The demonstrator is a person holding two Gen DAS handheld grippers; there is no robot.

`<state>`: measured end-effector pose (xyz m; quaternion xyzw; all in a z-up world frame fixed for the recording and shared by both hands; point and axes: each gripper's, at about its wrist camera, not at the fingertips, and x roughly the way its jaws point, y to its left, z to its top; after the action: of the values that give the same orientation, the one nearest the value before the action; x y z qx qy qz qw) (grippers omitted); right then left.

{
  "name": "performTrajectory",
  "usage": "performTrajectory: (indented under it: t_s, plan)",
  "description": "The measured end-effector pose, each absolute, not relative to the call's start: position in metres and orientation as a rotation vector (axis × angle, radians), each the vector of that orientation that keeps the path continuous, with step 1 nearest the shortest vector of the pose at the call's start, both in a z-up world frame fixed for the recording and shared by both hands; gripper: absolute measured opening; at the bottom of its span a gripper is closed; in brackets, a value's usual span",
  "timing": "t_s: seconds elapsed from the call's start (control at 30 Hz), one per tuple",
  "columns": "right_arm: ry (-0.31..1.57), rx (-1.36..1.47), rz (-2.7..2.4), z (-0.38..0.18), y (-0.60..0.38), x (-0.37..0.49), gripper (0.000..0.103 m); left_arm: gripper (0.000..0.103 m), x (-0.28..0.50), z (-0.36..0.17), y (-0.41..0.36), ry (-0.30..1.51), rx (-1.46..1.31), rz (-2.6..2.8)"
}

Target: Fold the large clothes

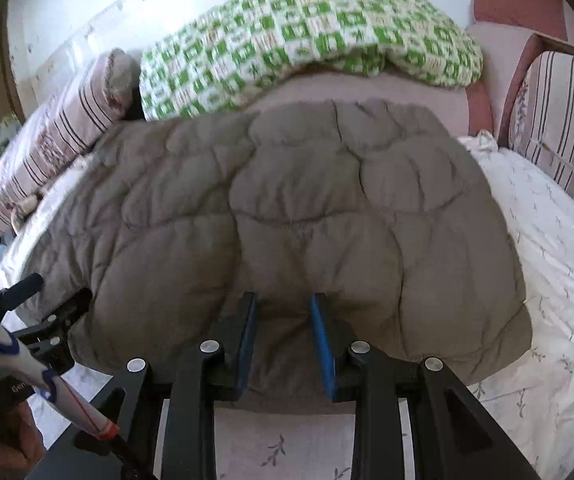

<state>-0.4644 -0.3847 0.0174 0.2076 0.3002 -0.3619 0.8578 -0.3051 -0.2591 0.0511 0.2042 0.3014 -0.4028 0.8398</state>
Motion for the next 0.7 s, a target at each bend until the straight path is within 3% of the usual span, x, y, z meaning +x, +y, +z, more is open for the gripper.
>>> performTrajectory:
  t_s: [0.7]
  plan:
    - [0.664, 0.401, -0.766, 0.0069, -0.3814, -0.4579, 0.032, 0.089, -0.3034, 0.0427, -0.2636, 0.647, 0.451, -0.833]
